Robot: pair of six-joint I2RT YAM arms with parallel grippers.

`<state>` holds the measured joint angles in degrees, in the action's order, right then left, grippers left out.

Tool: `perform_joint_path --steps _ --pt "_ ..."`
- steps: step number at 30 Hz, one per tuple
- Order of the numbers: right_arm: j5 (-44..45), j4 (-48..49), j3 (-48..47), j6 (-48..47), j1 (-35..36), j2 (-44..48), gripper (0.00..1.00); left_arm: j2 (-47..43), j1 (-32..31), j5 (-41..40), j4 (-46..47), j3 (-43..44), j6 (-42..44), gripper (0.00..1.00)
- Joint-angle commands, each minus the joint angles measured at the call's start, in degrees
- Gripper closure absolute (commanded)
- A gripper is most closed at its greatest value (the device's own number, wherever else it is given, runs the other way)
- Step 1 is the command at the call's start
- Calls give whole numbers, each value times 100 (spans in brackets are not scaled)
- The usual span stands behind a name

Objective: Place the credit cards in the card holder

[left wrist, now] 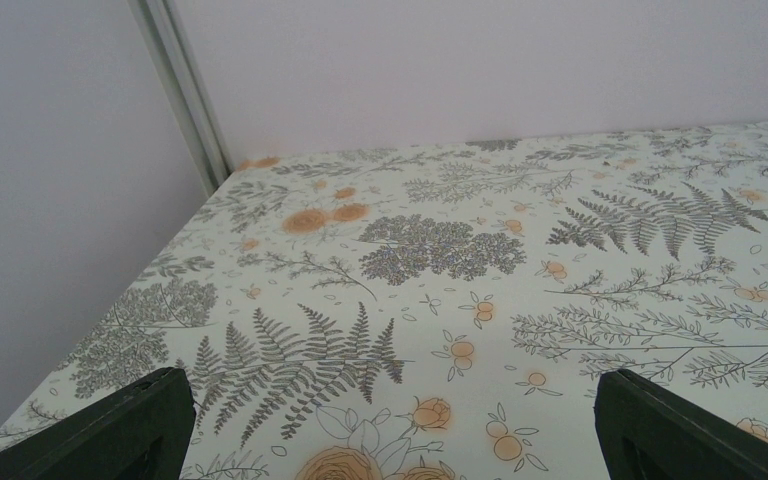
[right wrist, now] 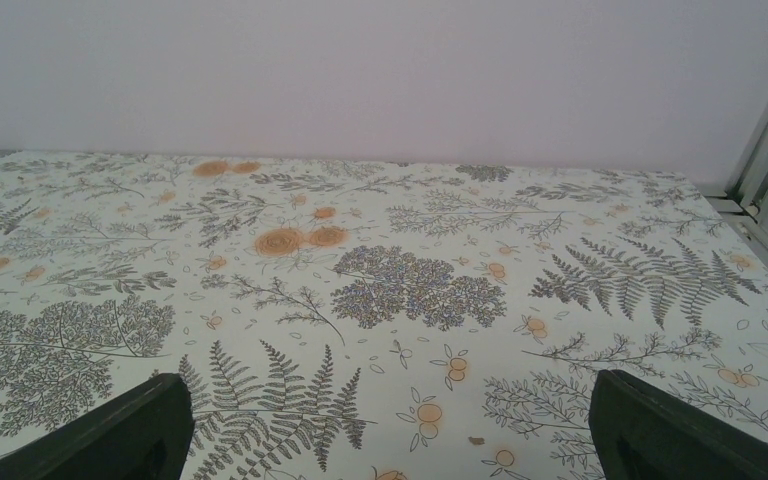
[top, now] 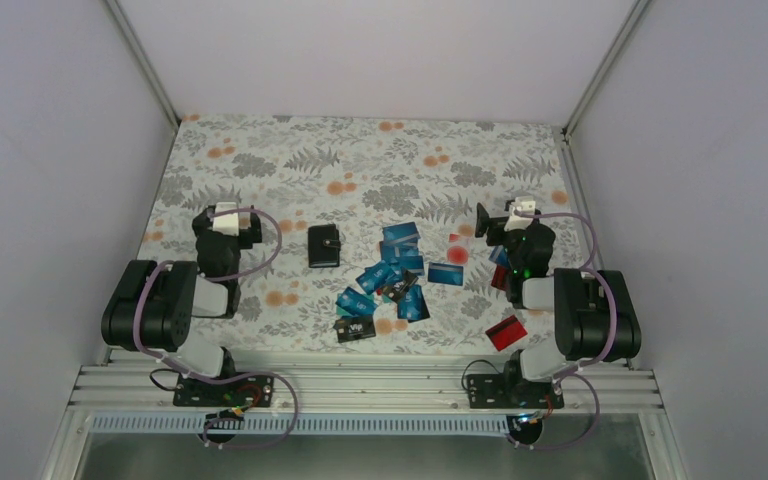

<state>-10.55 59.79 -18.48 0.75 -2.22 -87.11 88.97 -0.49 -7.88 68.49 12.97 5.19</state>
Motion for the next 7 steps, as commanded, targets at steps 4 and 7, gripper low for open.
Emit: perform_joint_path --steps 4,7 --pt "-11 262 -35 -102 -17 -52 0 -20 -4 155 279 87 32 0" --pt "12 274 6 -103 -14 -8 0 -19 -4 146 279 87 34 0"
